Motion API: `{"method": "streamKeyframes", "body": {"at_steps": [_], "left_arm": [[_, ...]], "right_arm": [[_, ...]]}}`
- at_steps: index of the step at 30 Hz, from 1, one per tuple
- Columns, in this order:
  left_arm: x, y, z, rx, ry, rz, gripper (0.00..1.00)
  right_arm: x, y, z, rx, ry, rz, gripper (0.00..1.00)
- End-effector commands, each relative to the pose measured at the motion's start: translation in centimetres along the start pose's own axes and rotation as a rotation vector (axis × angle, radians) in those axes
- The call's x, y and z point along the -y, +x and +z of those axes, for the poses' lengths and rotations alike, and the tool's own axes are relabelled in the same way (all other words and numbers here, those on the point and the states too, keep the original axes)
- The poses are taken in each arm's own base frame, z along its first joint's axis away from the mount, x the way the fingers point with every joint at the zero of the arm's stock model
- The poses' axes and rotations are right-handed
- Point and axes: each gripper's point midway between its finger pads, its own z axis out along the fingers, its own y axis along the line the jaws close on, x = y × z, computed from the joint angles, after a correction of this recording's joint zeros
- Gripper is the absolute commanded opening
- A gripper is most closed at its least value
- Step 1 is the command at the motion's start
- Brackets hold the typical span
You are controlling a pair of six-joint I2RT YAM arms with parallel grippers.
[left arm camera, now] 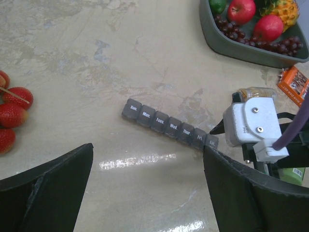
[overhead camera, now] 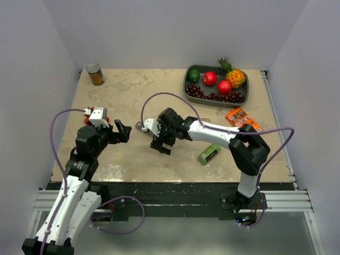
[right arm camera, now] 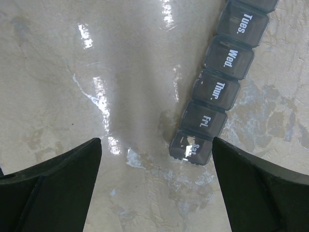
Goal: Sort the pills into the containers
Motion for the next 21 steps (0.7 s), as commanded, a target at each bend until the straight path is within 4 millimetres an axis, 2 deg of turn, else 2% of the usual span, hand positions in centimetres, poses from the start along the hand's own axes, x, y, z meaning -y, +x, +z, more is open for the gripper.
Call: {"method": "streamKeyframes", "body": {"at_steps": [1, 7, 14, 21], "left_arm": [[0.2, -0.8, -0.2, 0.036, 0.004, 0.016, 0.99], [0.2, -0.7, -0.2, 0.034, 0.007, 0.014, 0.99], [0.2, -0.9, -0.3, 0.042, 0.004, 0.015, 0.99], [0.0, -1.2, -0.6, 0.059, -0.005, 0.015, 0.99]], "right_arm": [[1.4, -2.0, 0.0, 0.022, 0.075, 0.001, 0.99], [3.4, -2.2, 0.8, -0.004, 0.163, 0.031, 0.99], [3.9, -1.5, 2.8, -0.051, 0.165, 0.059, 0.97], [4.7, -0.6, 3.8, -0.072, 0.154, 0.113, 0.93]]}}
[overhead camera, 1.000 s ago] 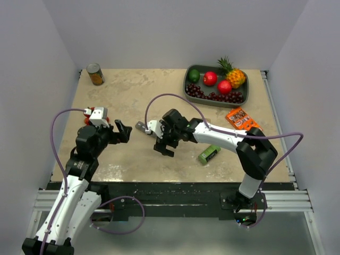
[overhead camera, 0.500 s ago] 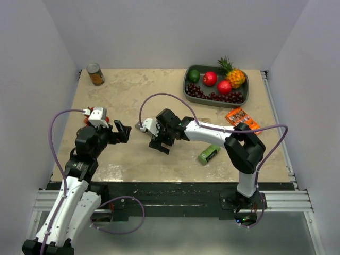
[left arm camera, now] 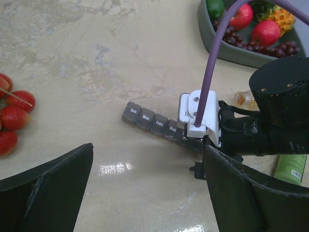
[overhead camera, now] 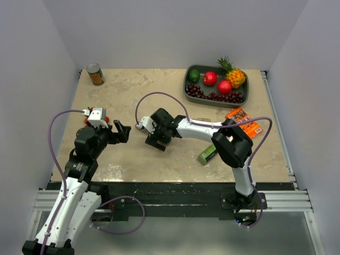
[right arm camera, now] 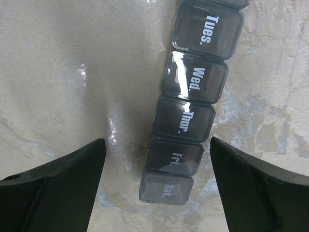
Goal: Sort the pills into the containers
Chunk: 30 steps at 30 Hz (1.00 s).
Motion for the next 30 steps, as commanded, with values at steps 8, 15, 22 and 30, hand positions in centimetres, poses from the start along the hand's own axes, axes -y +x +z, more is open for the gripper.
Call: {"method": "streamKeyframes", "body": {"at_steps": [8, 15, 22, 30], "left_arm": [[-0.1, -1.1, -0.4, 0.050, -0.012, 0.011, 0.98], [0.9, -0.8, -0.5, 0.037, 0.041, -0.006, 0.96], [3.4, 1.6, 0.0, -0.035, 0.170, -0.191, 0.82], [5.7, 8.6, 1.7, -0.230, 0.331, -0.502, 0.26]], "right_arm": [[1.5, -0.3, -0.3, 0.016, 0.007, 0.044, 0.63], [1.4, 1.2, -1.4, 0.022, -0.036, 0.024, 0.36], [0.0, 2.5, -4.0, 0.082, -0.088, -0.081, 0.27], [-1.7, 3.9, -5.7, 0.128, -0.150, -0.161, 0.27]]}}
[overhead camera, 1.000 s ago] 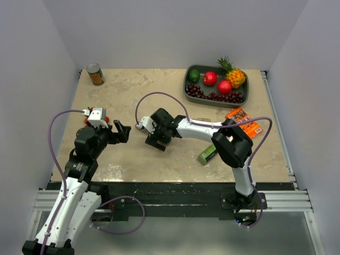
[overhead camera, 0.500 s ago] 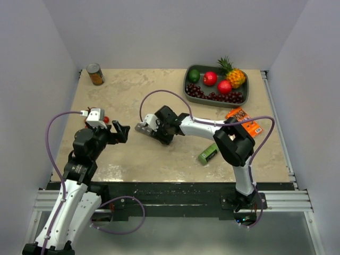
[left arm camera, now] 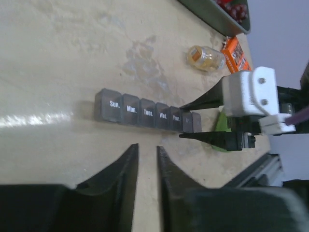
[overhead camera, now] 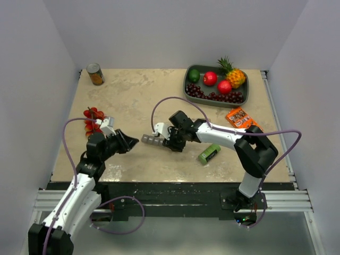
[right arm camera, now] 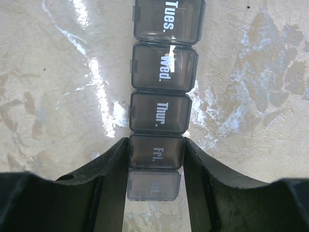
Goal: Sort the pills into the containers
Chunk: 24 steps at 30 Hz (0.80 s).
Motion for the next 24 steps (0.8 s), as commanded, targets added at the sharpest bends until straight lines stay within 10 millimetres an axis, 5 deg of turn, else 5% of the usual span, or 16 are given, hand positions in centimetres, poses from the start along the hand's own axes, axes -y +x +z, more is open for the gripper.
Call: {"method": "streamKeyframes", "body": {"at_steps": [1, 6, 15, 24], "left_arm": [[2.2, 1.8, 1.2, -0.054, 0.174, -0.169, 0.17], [0.8, 4.1, 2.5, -0.147, 0.144, -0.223, 0.02], [-3.2, 7.6, 3.1, -0.234, -0.022, -0.251, 0.00], [-4.6, 7.6, 4.1, -0.216, -0.080, -0.246, 0.00]], "right_arm": [[-0.6, -1.2, -0.7, 0.086, -0.039, -0.077, 0.27], [-0.9, -1.0, -0.3, 0.081, -0.063, -0.086, 0.27], [-0.9, -0.7, 0.1, 0.071, -0.071, -0.078, 0.27], [-1.2, 0.0, 0.6, 0.054, -0.092, -0.073, 0.28]]}}
